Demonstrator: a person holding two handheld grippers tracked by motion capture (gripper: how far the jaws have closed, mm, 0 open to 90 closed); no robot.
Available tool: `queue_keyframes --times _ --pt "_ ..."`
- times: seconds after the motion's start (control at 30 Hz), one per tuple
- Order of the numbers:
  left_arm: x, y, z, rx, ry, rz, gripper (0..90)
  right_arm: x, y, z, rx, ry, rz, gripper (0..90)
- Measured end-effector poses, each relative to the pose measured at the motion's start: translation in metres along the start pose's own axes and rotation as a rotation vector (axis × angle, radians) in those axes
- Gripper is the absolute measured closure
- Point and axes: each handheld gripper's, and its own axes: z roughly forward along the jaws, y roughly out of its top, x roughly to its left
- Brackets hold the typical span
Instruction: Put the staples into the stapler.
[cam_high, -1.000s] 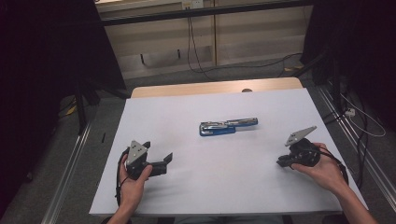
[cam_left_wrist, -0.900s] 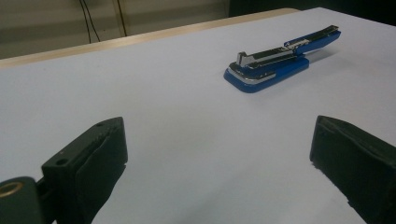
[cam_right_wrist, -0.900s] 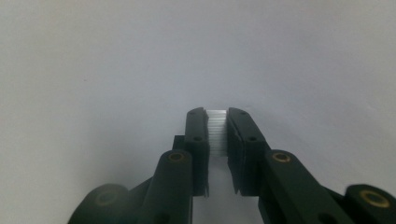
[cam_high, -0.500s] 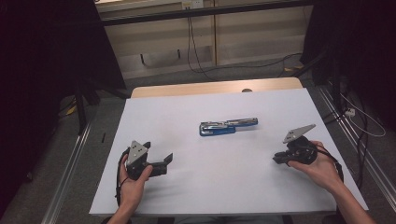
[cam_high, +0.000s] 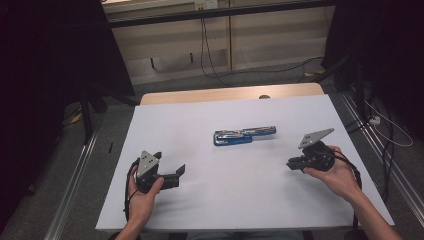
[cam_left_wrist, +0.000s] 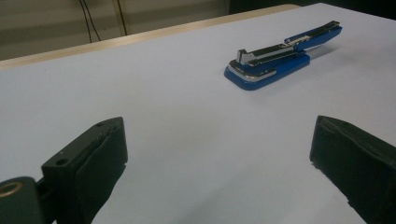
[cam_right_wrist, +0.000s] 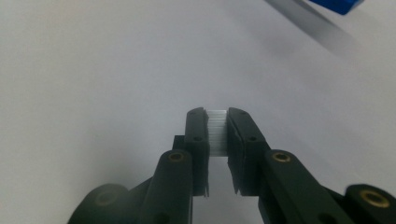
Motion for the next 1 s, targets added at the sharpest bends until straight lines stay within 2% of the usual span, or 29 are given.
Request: queue_keyframes --times 0.23,1.0 --pt "0.001 0.0 -0.001 0.002 0.006 -0.004 4.2 0.005 0.011 0.004 -0.021 0.007 -0.047 79.3" --pt "-0.002 0.0 -0.003 0.002 0.007 -0.017 4.1 -0.001 0.052 0.018 -0.082 0.011 -0.107 79.3"
